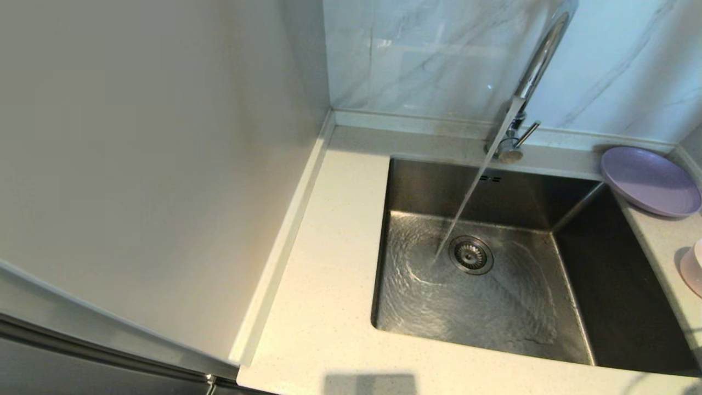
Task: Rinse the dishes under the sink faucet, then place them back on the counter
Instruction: Rinse the bowl
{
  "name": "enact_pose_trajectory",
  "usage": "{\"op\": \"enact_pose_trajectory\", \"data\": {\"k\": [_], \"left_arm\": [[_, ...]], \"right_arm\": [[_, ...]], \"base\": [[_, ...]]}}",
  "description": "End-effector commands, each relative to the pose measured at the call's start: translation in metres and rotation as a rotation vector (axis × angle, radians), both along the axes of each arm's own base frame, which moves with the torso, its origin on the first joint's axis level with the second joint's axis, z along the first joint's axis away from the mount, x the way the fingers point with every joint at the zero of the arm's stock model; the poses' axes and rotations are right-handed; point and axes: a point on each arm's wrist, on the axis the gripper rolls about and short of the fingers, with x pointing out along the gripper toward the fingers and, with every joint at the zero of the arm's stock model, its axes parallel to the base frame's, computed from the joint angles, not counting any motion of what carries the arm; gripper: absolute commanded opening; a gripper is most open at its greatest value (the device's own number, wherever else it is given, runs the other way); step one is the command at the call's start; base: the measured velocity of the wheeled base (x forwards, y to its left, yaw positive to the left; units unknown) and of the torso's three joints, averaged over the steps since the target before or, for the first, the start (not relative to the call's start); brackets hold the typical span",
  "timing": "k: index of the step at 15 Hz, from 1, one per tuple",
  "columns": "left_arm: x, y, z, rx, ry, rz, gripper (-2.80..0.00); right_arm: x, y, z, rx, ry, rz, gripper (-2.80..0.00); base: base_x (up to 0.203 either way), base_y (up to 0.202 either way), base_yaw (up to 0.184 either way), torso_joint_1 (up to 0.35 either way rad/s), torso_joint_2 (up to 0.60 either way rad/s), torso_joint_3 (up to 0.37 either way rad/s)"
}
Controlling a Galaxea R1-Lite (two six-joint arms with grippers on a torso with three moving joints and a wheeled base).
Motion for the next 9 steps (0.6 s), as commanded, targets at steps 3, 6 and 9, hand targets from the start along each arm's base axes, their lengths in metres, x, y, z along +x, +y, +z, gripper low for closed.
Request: {"op": "enact_pose_trajectory", "data": {"k": [3, 6, 9], "left_arm": [[0.000, 0.000, 0.000, 0.000, 0.000, 0.001, -2.80], [0.000, 0.000, 0.000, 0.000, 0.000, 0.001, -2.80], [0.000, 0.000, 0.000, 0.000, 0.000, 0.001, -2.80]], "right_arm": [[-0.011, 0.021, 0.041, -0.213, -0.022, 0.029, -2.80], [-0.016, 0.027, 0.066, -0.329, 0.017, 0.056, -2.80], [-0.015, 0.030, 0.102, -0.499, -0.017, 0.147, -2.80]], "base": [[0.000, 0.000, 0.000, 0.000, 0.00, 0.000], [0.000, 0.000, 0.000, 0.000, 0.00, 0.000], [0.000, 0.000, 0.000, 0.000, 0.00, 0.000]]}}
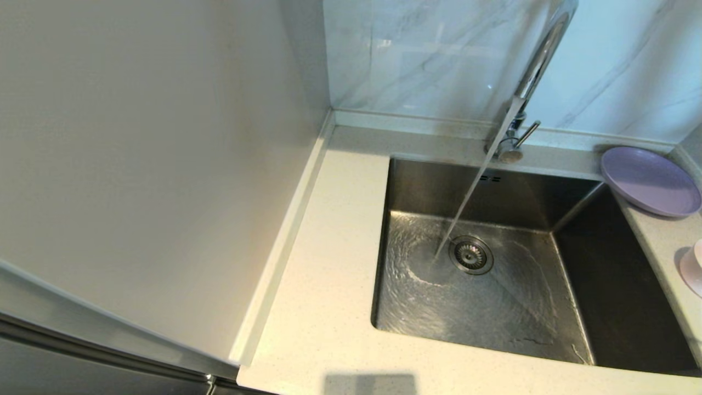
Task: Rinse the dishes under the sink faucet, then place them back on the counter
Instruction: Rinse the bowl
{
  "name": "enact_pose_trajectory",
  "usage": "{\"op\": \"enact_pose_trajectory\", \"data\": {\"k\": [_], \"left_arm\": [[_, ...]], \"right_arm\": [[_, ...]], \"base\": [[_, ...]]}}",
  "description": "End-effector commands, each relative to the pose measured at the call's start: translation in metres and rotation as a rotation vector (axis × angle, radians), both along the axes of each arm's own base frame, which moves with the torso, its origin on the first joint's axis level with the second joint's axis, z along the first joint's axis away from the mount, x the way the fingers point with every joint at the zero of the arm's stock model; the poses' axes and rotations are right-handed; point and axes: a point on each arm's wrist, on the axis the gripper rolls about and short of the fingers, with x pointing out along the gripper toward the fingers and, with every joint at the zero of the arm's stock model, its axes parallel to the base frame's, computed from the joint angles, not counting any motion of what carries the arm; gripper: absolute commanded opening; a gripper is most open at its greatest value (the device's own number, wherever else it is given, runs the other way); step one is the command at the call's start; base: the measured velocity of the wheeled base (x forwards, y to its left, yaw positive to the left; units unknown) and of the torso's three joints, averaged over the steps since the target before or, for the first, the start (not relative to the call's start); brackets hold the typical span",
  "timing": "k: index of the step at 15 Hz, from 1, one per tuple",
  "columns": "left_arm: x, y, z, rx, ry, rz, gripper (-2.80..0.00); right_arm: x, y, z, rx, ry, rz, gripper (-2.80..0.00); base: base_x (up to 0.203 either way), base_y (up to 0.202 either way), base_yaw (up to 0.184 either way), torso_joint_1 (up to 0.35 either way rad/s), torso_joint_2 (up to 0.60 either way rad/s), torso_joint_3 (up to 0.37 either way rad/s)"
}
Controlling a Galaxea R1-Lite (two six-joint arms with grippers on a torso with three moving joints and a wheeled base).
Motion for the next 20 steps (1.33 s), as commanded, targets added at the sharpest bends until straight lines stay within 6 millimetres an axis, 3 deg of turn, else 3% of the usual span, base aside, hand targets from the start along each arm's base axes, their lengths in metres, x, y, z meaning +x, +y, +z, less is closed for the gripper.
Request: {"op": "enact_pose_trajectory", "data": {"k": [1, 4, 7, 12, 17, 20], "left_arm": [[0.000, 0.000, 0.000, 0.000, 0.000, -0.001, -2.80], [0.000, 0.000, 0.000, 0.000, 0.000, 0.000, -2.80], [0.000, 0.000, 0.000, 0.000, 0.000, 0.000, -2.80], [0.000, 0.000, 0.000, 0.000, 0.000, 0.000, -2.80], [0.000, 0.000, 0.000, 0.000, 0.000, 0.000, -2.80], [0.000, 0.000, 0.000, 0.000, 0.000, 0.000, -2.80]], "right_arm": [[0.004, 0.008, 0.034, -0.147, -0.049, 0.091, -2.80], [0.024, 0.022, 0.065, -0.254, -0.116, 0.279, -2.80], [0.046, 0.035, 0.078, -0.323, -0.160, 0.457, -2.80], [0.077, 0.067, 0.082, -0.416, -0.147, 0.645, -2.80], [0.117, 0.096, 0.082, -0.549, -0.125, 0.701, -2.80], [0.131, 0.108, 0.078, -0.586, -0.105, 0.797, -2.80]], "base": [[0.000, 0.000, 0.000, 0.000, 0.00, 0.000], [0.000, 0.000, 0.000, 0.000, 0.00, 0.000], [0.000, 0.000, 0.000, 0.000, 0.00, 0.000], [0.000, 0.000, 0.000, 0.000, 0.00, 0.000], [0.000, 0.000, 0.000, 0.000, 0.00, 0.000], [0.000, 0.000, 0.000, 0.000, 0.00, 0.000]]}}
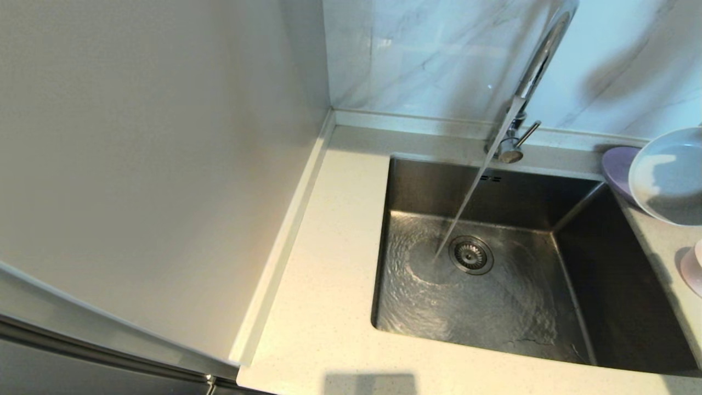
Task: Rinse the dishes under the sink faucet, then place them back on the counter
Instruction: Rinse the bowl
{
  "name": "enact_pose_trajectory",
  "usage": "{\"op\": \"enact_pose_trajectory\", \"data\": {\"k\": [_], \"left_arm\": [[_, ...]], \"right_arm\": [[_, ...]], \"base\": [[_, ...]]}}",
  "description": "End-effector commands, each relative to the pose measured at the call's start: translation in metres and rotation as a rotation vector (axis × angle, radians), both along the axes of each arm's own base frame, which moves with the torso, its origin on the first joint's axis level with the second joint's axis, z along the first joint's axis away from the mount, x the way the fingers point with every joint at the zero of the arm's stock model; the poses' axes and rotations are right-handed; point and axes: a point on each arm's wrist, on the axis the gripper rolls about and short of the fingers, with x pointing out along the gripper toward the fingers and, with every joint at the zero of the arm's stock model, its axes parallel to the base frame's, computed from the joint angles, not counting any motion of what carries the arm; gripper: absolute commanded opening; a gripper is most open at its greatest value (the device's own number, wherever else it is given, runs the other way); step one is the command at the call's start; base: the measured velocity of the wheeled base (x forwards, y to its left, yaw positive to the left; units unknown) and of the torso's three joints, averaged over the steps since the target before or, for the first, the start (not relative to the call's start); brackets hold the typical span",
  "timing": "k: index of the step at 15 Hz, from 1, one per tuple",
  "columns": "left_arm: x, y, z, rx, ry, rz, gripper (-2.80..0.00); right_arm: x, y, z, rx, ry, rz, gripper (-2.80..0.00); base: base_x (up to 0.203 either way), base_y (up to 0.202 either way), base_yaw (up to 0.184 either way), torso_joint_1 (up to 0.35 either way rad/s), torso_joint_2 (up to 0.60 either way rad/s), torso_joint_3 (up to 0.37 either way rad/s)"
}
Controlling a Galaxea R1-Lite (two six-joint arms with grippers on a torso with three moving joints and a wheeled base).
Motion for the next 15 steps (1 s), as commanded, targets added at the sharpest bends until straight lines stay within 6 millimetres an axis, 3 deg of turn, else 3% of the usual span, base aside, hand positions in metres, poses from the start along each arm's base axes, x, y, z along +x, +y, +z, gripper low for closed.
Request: {"op": "enact_pose_trajectory", "data": {"k": [1, 5, 7, 10, 13, 15], "left_arm": [[0.000, 0.000, 0.000, 0.000, 0.000, 0.000, -2.80], [0.000, 0.000, 0.000, 0.000, 0.000, 0.000, -2.80], [0.000, 0.000, 0.000, 0.000, 0.000, 0.000, -2.80], [0.000, 0.000, 0.000, 0.000, 0.000, 0.000, -2.80], [0.000, 0.000, 0.000, 0.000, 0.000, 0.000, -2.80], [0.000, 0.000, 0.000, 0.000, 0.000, 0.000, -2.80]], "right_arm": [[0.012, 0.011, -0.008, -0.011, 0.055, 0.073, -2.80], [0.017, 0.032, -0.015, -0.005, 0.196, 0.202, -2.80], [0.020, 0.037, -0.013, 0.084, 0.244, 0.258, -2.80], [0.028, 0.046, 0.009, 0.302, 0.241, 0.271, -2.80], [0.054, 0.065, 0.015, 0.569, 0.228, 0.163, -2.80], [0.069, 0.083, 0.003, 0.587, 0.216, 0.000, -2.80]], "base": [[0.000, 0.000, 0.000, 0.000, 0.00, 0.000], [0.000, 0.000, 0.000, 0.000, 0.00, 0.000], [0.000, 0.000, 0.000, 0.000, 0.00, 0.000], [0.000, 0.000, 0.000, 0.000, 0.00, 0.000], [0.000, 0.000, 0.000, 0.000, 0.00, 0.000], [0.000, 0.000, 0.000, 0.000, 0.00, 0.000]]}}
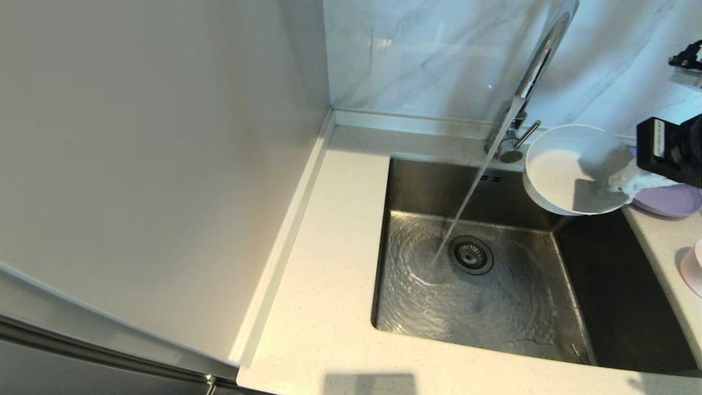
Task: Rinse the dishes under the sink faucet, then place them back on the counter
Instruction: Rinse the bowl
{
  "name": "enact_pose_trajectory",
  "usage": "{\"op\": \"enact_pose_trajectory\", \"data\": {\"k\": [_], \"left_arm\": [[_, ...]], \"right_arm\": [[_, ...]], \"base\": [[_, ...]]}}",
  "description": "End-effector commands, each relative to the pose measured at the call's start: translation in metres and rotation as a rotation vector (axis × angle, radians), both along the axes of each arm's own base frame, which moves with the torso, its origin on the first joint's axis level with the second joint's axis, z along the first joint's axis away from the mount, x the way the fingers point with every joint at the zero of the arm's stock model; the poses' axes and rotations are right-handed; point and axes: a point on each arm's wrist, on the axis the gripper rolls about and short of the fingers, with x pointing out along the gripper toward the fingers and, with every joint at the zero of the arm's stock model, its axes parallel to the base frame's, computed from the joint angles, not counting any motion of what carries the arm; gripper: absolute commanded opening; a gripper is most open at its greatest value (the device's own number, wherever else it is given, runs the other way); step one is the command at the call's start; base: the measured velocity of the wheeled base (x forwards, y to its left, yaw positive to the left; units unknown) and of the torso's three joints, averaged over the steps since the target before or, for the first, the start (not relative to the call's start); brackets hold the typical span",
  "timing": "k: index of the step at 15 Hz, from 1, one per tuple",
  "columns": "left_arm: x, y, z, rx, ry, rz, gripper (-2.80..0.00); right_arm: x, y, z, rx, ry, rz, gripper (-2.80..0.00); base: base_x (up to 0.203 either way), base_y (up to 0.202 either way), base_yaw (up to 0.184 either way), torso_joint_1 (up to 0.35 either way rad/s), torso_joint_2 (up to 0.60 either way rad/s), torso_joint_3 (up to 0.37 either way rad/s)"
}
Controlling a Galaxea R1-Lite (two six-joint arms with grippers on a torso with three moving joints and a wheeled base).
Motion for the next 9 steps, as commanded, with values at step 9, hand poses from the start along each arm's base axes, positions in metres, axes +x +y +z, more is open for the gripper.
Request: {"op": "enact_pose_trajectory", "data": {"k": [9], "left_arm": [[0.000, 0.000, 0.000, 0.000, 0.000, 0.000, -2.80]], "right_arm": [[0.040, 0.045, -0.039, -0.096, 0.105, -0.231, -2.80]], "base": [[0.000, 0.000, 0.000, 0.000, 0.00, 0.000]]}}
